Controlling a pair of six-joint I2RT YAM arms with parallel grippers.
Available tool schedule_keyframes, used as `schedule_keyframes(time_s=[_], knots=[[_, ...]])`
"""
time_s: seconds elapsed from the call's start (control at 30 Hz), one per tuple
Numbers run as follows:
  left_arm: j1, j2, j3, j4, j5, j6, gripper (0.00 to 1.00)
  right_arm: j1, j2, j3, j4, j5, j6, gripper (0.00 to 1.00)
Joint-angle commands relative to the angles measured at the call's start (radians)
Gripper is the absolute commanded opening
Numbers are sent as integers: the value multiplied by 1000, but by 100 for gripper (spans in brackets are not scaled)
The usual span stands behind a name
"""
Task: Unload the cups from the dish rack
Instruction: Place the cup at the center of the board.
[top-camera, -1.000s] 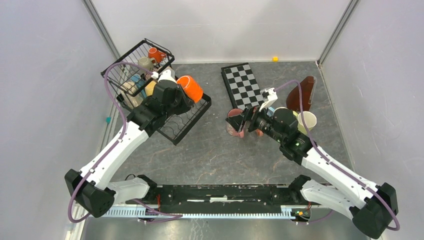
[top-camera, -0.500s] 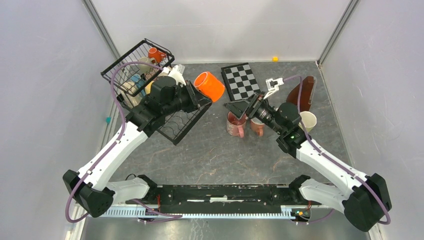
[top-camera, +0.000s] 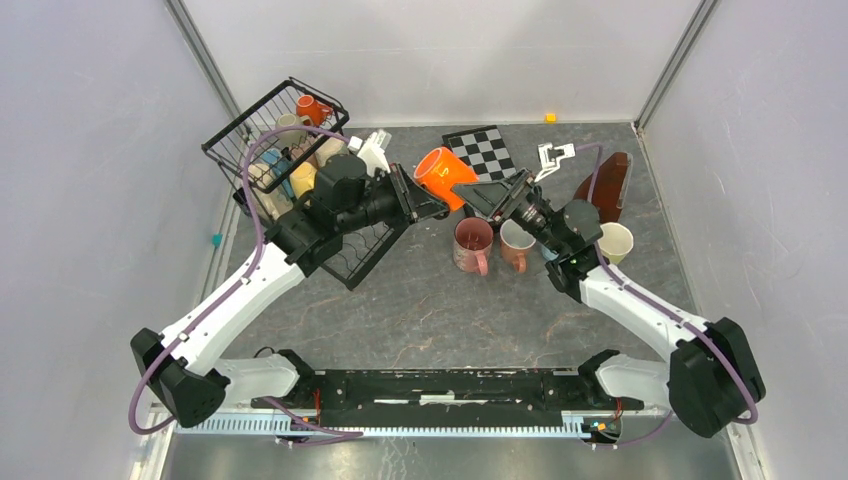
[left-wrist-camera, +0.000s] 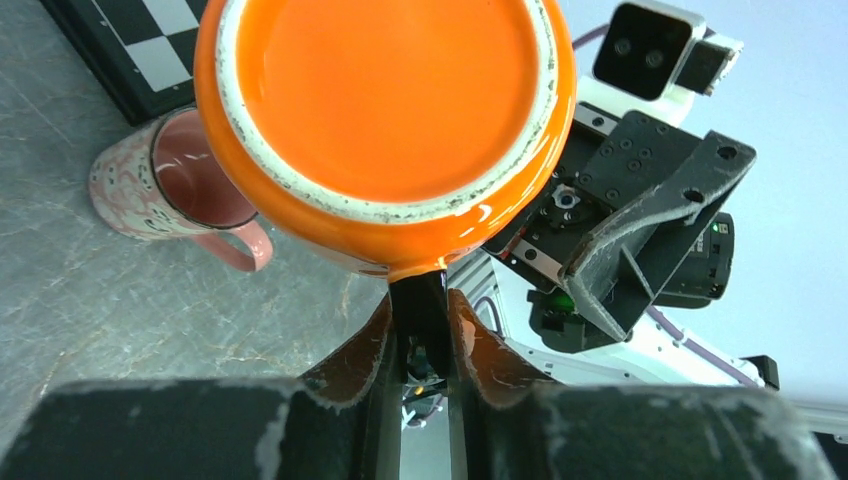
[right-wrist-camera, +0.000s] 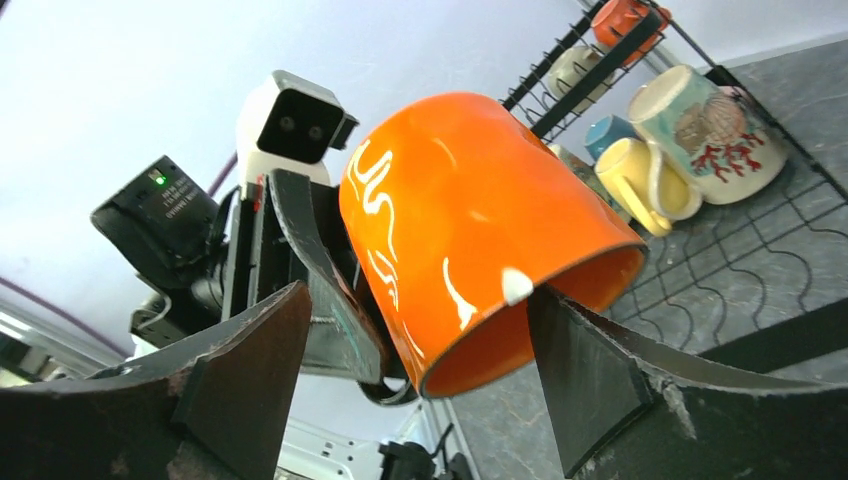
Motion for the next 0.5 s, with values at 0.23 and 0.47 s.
schedule_keyframes(time_s=[0.23,0.47], knots=[[-67,12,22,180,35,-66,2,-19,32,-52,285,-34,201,60],[-77,-17,-58,231,26,-121,2,-22,36,-63,336,-28,240,22]])
